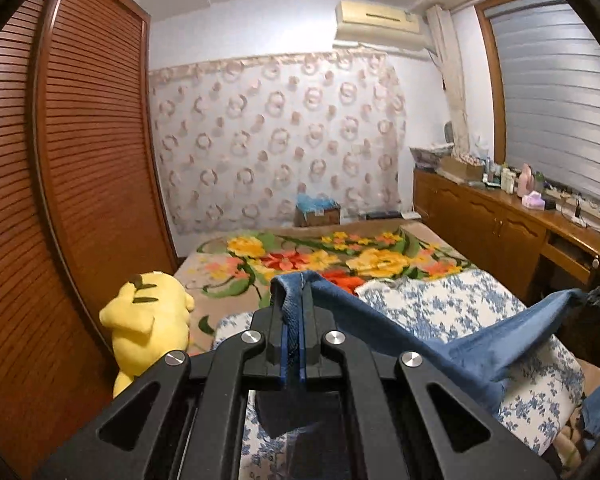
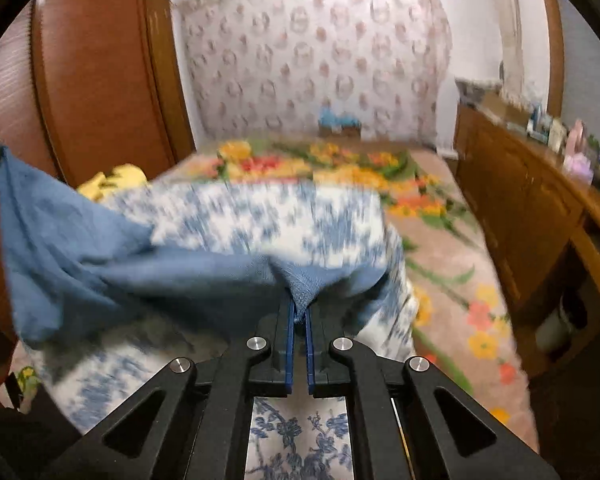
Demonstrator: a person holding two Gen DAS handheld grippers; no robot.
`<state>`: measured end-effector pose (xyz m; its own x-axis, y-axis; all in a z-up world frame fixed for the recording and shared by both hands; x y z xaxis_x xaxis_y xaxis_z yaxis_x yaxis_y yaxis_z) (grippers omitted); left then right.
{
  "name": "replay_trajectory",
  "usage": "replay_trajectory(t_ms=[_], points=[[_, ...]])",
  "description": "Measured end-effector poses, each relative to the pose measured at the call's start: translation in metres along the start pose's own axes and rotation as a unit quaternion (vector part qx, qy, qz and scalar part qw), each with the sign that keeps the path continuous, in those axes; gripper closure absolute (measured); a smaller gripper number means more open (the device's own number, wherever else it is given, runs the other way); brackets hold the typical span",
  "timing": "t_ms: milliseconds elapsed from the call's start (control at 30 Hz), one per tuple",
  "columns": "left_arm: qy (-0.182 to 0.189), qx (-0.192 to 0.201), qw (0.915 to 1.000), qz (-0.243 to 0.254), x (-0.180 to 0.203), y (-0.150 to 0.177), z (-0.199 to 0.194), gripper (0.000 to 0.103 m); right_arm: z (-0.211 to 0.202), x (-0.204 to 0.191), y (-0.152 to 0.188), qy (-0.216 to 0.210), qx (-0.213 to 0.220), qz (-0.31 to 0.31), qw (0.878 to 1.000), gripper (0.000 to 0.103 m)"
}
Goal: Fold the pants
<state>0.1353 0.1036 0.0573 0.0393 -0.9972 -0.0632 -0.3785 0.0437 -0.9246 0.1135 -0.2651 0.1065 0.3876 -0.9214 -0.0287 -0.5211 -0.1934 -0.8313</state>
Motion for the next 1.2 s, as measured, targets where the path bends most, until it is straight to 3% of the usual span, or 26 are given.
replay_trajectory(t_ms=[100, 233, 333, 433, 667, 800, 900, 1200], points=[[-0.001, 0.012, 0.9999, -0.006, -0.005, -0.004, -0.01, 0.099, -0.044, -0.005, -0.019, 0.007, 0.02, -0.024, 0.999, 0.099], [0.003, 0.02, 0.9997, -0.013, -0.01, 0.007, -0.027, 0.099, -0.079, -0.011, -0.026, 0.018, 0.015, -0.038, 0.999, 0.099], [0.014, 0.001, 0.9998, -0.017, -0.011, 0.03, -0.028, 0.099, -0.057, -0.009, -0.013, 0.037, -0.028, -0.046, 0.998, 0.098], [0.008, -0.031, 0.9994, -0.016, -0.012, 0.062, -0.022, 0.099, -0.025, -0.002, -0.001, 0.061, -0.064, -0.035, 0.996, 0.078], [0.017, -0.086, 0.9957, -0.03, -0.011, 0.116, -0.013, 0.099, 0.022, -0.013, -0.004, 0.039, -0.067, -0.026, 0.997, 0.066], [0.031, -0.111, 0.993, -0.027, 0.0, 0.139, -0.01, 0.099, 0.043, -0.028, -0.012, -0.018, -0.048, -0.032, 0.998, 0.066], [0.042, -0.134, 0.99, -0.017, 0.009, 0.156, -0.006, 0.099, 0.058, -0.06, -0.021, -0.061, -0.042, -0.056, 0.996, 0.065], [0.055, -0.166, 0.9842, -0.023, 0.008, 0.191, -0.007, 0.099, 0.129, -0.141, -0.054, -0.168, -0.045, -0.14, 0.975, 0.065]])
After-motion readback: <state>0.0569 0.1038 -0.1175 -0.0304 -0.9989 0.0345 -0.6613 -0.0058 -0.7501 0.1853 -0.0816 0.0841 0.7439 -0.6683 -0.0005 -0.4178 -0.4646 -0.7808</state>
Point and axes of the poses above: each gripper's, at about its wrist camera, not at the fingertips, and z roughly the way its jaws point, x to its right, y to its underside, the point moved 4 cm from there along z, roughly the way its jaws point, and after that the axes turned 2 degrees about -x, right-handed, at the moved point
